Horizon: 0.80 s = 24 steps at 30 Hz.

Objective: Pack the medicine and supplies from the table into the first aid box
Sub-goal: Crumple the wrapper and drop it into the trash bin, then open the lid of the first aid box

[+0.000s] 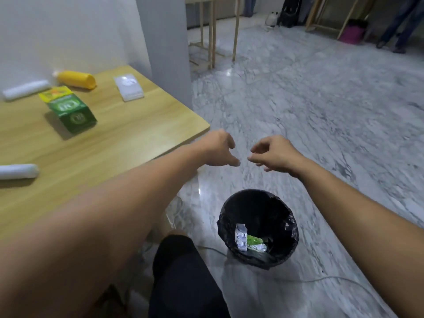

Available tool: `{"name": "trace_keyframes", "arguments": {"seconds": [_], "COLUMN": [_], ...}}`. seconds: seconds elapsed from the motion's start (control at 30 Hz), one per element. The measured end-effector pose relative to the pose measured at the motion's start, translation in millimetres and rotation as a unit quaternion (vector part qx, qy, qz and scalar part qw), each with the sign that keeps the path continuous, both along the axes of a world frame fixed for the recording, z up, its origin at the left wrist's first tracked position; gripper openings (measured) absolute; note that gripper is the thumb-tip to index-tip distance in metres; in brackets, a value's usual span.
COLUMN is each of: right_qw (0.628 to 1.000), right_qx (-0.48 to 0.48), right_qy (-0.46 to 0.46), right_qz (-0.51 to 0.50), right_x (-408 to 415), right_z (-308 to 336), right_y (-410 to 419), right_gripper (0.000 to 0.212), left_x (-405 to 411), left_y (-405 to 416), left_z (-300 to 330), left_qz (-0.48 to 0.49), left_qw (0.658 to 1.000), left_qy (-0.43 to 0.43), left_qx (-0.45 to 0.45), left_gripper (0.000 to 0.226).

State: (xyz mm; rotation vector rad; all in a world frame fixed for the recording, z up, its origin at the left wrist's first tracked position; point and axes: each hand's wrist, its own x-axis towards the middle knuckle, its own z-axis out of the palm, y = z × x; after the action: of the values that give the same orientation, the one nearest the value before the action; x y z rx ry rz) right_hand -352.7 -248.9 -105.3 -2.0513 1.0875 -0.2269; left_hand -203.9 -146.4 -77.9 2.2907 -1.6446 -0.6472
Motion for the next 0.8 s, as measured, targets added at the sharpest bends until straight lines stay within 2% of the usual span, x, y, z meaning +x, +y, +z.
{"name": "trace_keyframes", "arguments": {"seconds": [0.2,0.27,0.43,0.57,0.8], "right_qw": [0.994,0.989,0.972,0.95,0.901], "right_qx": [-0.062,-0.078,-0.131,-0.175,-0.246], "right_qy": [-0.011,-0.009,-0.007,-0.009,-0.027], "right_qz": [0.095,0.124,0.195,0.259,0.357], "right_x": [49,68,128,187,280], "right_z": [90,113,149,159,159], "right_y": [31,44,89,144,240], "right_gripper": [0.034,0.037,0.039,0.034,0.031], "left_x": [33,51,108,154,217], "left_y": [53,75,141,208,331], "left_z": [80,100,132,145,151], "left_qz": [0.054,0.074,0.14,0.198,0.293], "left_qw": [0.992,0.99,0.988,0.977,0.95], "left_qy": [0.103,0.109,0.044,-0.048,-0.096], "left_qx": [-0.04,-0.046,-0.051,-0.054,-0.046], "left_gripper": [0.065,0.065,0.065,0.064,0.062]}}
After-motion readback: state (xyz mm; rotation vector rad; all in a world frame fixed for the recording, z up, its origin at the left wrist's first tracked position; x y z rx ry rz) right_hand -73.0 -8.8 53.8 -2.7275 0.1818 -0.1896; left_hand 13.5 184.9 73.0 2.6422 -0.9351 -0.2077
